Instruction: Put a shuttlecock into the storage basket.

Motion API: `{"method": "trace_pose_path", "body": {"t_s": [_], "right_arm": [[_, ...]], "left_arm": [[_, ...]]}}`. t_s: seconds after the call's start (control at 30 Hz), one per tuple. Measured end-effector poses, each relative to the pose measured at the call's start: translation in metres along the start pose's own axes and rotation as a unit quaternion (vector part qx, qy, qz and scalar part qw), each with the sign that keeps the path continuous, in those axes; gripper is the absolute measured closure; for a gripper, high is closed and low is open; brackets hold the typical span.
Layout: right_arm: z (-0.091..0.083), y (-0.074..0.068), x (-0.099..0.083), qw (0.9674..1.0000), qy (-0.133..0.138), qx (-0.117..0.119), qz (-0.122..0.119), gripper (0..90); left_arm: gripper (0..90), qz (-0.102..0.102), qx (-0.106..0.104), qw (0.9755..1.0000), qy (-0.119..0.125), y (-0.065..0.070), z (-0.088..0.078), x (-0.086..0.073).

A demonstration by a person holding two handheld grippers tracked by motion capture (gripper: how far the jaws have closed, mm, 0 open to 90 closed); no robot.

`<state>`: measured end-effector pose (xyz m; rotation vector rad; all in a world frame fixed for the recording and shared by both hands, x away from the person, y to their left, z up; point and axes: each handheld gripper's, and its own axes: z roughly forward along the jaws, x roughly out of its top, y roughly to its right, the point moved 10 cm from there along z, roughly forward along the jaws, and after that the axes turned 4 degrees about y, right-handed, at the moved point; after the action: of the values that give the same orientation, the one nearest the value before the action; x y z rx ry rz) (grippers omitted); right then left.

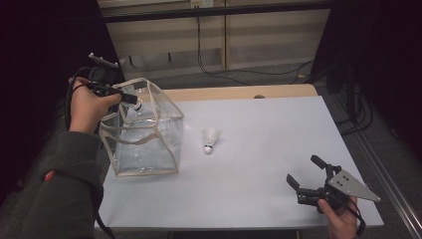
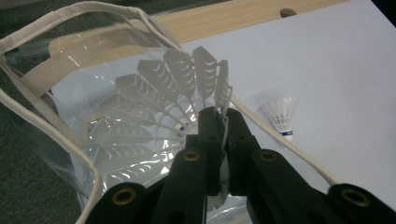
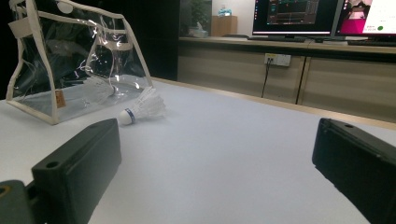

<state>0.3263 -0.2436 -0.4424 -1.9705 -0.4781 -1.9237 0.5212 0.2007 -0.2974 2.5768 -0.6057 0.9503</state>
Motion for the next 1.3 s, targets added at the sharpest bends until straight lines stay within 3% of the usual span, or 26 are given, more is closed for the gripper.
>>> {"method": "trace_pose_path", "body": {"t_s": [1.3], "right_arm": [[0.0, 0.001, -0.001, 1.0, -0.001, 0.0, -0.002, 1.4]], "left_arm": [[87.3, -0.001, 0.015, 0.9999, -0.009, -0.012, 0.029, -0.011]]}}
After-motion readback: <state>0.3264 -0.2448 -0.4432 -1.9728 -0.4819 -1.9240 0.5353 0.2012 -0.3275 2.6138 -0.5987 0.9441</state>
